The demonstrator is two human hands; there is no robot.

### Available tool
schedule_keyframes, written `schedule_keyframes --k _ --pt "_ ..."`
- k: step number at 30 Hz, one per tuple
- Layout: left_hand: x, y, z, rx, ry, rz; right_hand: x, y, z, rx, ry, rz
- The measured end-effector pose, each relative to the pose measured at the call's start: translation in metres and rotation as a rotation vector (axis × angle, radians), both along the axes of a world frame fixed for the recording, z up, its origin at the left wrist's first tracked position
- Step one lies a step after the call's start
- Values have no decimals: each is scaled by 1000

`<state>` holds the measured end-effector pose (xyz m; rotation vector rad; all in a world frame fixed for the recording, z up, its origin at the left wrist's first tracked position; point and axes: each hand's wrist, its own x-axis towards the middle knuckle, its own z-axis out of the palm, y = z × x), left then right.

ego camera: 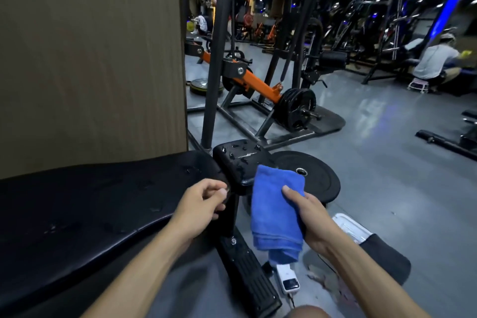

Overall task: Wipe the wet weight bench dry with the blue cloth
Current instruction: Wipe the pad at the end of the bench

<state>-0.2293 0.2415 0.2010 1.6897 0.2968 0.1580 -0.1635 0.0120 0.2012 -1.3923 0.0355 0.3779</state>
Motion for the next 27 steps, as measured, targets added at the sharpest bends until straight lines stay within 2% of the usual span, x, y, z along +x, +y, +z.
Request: schedule_keyframes --k 3,9,13,15,18,20,23,27 --pt "3 20 -12 89 40 -5 30 -7 -25 -29 43 -183" --pt "49 37 -17 301 40 -168 87 -25 -74 -204 56 -340" --pt "75 48 -16 461 44 -194 167 -32 -66 -414 -143 -409" --pt "86 52 -16 490 47 -193 209 -28 -58 -595 -253 -417" --pt "97 56 -18 512 46 -232 254 -8 -48 -891 -416 -342" --pt "100 60 -20 501 49 -274 274 8 -51 -1014 -454 -282" --pt "106 69 -18 506 58 -276 280 35 -60 -1065 -488 -184" --pt "114 86 -16 516 78 -242 252 58 -72 -1003 -601 -23"
